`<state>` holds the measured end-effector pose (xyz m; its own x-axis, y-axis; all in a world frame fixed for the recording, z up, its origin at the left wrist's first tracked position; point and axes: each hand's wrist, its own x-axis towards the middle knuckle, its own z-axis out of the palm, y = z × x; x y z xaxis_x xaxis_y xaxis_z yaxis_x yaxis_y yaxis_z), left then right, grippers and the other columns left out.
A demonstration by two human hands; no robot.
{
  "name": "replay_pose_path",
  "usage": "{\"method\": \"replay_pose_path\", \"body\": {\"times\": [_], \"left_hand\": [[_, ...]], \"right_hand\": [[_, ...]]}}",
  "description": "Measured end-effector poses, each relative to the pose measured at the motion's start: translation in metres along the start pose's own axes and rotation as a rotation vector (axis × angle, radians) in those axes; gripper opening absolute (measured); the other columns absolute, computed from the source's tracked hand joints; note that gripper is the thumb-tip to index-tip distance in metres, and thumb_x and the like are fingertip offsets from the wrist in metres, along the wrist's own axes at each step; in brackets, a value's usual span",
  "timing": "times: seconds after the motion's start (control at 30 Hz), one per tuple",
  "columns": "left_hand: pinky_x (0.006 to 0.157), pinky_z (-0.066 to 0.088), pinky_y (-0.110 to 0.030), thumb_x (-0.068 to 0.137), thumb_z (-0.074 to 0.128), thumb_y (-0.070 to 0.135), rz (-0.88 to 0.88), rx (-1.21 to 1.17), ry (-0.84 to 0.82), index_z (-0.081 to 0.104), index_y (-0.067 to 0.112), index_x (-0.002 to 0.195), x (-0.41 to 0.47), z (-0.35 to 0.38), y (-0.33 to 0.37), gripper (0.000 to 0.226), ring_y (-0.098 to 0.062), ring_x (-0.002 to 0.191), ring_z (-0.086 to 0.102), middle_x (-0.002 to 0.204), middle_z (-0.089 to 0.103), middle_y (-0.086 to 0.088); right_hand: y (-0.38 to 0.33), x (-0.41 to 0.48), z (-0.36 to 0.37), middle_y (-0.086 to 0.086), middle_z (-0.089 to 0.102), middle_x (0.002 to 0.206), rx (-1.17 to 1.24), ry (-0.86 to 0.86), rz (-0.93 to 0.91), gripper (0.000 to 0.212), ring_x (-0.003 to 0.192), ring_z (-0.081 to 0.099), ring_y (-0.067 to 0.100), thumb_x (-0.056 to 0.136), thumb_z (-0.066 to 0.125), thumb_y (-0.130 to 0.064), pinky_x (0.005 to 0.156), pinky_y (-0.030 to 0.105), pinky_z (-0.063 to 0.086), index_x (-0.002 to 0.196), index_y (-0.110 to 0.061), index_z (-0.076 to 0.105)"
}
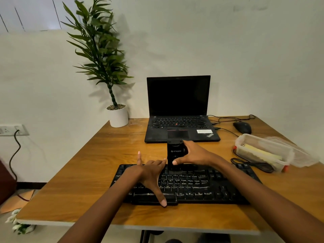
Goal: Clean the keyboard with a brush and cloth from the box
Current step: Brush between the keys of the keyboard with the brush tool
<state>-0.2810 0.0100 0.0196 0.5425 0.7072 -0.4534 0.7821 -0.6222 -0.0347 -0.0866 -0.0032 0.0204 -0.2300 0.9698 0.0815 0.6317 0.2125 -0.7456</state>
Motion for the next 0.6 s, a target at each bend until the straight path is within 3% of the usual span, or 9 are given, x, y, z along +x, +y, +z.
{"method": "replay_pose_path", "body": {"times": [0.07, 0.2, 0.33, 0.47, 0.6], "left_hand": [[0.091, -0.032, -0.062, 0.065, 0.069, 0.067, 0.001, 0.003, 0.001, -0.022, 0.021, 0.147, 0.0004, -0.0003, 0.0008, 0.131, -0.022, 0.145, -0.013, 0.159, -0.013, 0.001], [0.094, -0.030, -0.064, 0.066, 0.070, 0.066, 0.002, -0.008, -0.007, -0.021, 0.020, 0.147, -0.0006, -0.0012, 0.0012, 0.130, -0.022, 0.146, -0.012, 0.159, -0.011, 0.000], [0.096, -0.029, -0.066, 0.066, 0.070, 0.066, 0.000, -0.013, -0.016, -0.021, 0.021, 0.147, 0.0001, -0.0008, 0.0007, 0.130, -0.023, 0.145, -0.013, 0.159, -0.013, 0.000], [0.094, -0.029, -0.064, 0.067, 0.070, 0.065, -0.004, -0.011, -0.015, -0.022, 0.021, 0.147, -0.0010, -0.0023, 0.0024, 0.130, -0.024, 0.145, -0.013, 0.159, -0.014, 0.000], [0.095, -0.029, -0.064, 0.066, 0.071, 0.064, -0.010, -0.023, -0.013, -0.021, 0.021, 0.147, -0.0013, -0.0020, 0.0026, 0.130, -0.024, 0.145, -0.013, 0.159, -0.013, 0.000]], "right_hand": [[0.0005, -0.0042, -0.0004, -0.010, 0.048, 0.112, 0.011, 0.002, 0.004, 0.062, 0.104, 0.044, 0.003, 0.077, 0.074, -0.018, 0.069, -0.004, 0.037, 0.129, -0.016, 0.042], [-0.0001, -0.0018, 0.0029, -0.004, 0.057, 0.119, -0.027, 0.053, -0.029, 0.060, 0.109, 0.053, 0.009, 0.075, 0.076, -0.022, 0.079, 0.006, 0.039, 0.127, -0.016, 0.047], [0.0010, -0.0030, 0.0063, -0.006, 0.053, 0.117, 0.009, -0.022, -0.004, 0.065, 0.110, 0.051, 0.009, 0.075, 0.076, -0.020, 0.079, 0.008, 0.040, 0.130, -0.015, 0.043], [-0.0015, 0.0010, 0.0034, -0.002, 0.060, 0.117, -0.100, 0.071, -0.042, 0.057, 0.105, 0.055, 0.011, 0.076, 0.075, -0.025, 0.081, 0.019, 0.042, 0.126, -0.018, 0.048], [0.0003, -0.0029, 0.0019, -0.009, 0.055, 0.114, 0.013, 0.010, -0.009, 0.061, 0.103, 0.053, 0.004, 0.074, 0.077, -0.021, 0.076, 0.006, 0.042, 0.127, -0.018, 0.046]]}}
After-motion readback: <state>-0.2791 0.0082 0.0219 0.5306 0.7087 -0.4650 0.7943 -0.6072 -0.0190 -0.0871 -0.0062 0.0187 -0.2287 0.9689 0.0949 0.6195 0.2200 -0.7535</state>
